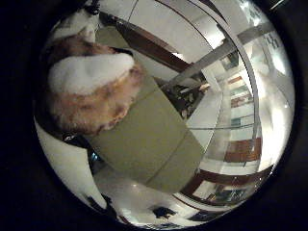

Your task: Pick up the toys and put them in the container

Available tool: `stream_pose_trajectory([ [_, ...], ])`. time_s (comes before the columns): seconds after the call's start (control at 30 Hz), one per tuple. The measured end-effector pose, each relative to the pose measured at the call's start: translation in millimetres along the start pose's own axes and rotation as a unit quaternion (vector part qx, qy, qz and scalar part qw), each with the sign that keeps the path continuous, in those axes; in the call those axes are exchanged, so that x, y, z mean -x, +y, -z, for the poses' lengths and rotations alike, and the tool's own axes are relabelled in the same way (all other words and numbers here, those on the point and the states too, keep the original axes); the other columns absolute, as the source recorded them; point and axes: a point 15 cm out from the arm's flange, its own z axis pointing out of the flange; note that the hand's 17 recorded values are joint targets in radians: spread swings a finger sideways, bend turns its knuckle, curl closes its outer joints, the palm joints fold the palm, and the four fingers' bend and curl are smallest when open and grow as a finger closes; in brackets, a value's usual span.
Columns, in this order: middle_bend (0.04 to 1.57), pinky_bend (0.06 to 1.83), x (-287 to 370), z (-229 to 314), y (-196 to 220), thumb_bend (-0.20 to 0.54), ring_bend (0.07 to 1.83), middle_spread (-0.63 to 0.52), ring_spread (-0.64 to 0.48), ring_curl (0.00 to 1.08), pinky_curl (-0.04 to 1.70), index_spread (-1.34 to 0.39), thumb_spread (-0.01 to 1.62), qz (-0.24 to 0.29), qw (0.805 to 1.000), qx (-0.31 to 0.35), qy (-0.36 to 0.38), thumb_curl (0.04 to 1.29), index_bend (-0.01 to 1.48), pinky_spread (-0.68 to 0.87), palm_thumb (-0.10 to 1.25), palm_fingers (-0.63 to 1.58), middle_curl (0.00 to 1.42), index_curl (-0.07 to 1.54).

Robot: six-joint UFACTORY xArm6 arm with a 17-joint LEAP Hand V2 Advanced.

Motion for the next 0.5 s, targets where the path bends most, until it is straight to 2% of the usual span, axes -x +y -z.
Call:
stream_pose_trajectory([
  [0.33, 1.33, 1.34, 80, -25, -72, -0.018, 1.45, -0.08, -0.15, 0.59, 0.65, -0.17, 0.79, 0.033, 0.998, -0.006, -0.045, 0.85, 1.18, -0.22, 0.97, 1.20, 0.67, 0.74],
  [0.5, 1.33, 1.34, 90, -46, -102, -0.018, 1.45, -0.08, -0.15, 0.59, 0.65, -0.17, 0.79, 0.045, 0.998, -0.021, -0.037, 0.85, 1.18, -0.22, 0.97, 1.20, 0.67, 0.74],
])
